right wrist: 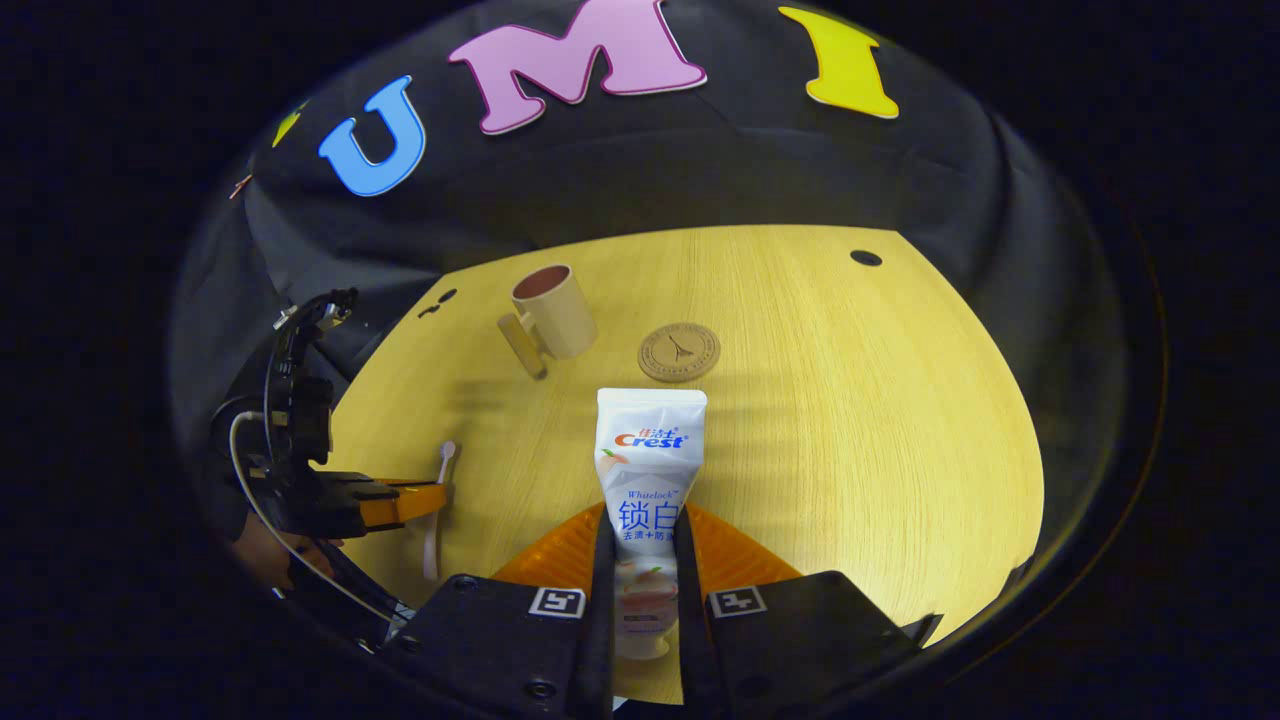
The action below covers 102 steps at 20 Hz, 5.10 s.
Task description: Put the toothbrush and toothpaste on the desktop into the cup, then pick up the cup and place it on the coaster on the desktop.
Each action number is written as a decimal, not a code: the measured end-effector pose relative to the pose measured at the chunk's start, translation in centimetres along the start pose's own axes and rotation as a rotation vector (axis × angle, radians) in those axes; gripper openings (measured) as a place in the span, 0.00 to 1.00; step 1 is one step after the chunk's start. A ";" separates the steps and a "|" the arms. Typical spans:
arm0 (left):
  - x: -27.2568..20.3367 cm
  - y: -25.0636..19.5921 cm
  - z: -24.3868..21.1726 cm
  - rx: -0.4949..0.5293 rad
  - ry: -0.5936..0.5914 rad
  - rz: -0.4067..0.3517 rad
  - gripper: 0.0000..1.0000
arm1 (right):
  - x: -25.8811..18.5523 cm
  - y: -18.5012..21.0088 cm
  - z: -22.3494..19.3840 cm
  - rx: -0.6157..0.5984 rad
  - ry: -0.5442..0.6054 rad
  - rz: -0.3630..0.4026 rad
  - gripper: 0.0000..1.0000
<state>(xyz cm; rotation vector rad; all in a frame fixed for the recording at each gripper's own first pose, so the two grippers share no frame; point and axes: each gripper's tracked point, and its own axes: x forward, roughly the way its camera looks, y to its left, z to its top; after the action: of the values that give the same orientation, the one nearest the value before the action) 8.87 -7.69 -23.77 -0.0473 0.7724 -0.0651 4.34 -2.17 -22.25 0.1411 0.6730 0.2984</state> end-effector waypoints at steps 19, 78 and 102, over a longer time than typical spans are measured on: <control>-12.5 -1.4 17.0 -0.083 -0.699 -0.231 0.06 | 4.3 9.6 22.4 0.005 -0.645 0.259 0.29; -6.7 -5.4 30.2 -0.183 -1.073 -0.276 0.06 | 10.7 3.3 17.5 -0.005 -0.503 0.222 0.82; 0.2 -8.3 29.8 0.006 -1.096 -0.142 0.13 | 10.5 0.8 11.9 0.156 -0.373 0.243 0.82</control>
<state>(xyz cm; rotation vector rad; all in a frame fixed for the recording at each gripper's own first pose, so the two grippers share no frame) 29.49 -15.43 -2.09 -0.1189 -0.3282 -0.1582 19.45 1.53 -19.10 0.4189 0.3073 0.4400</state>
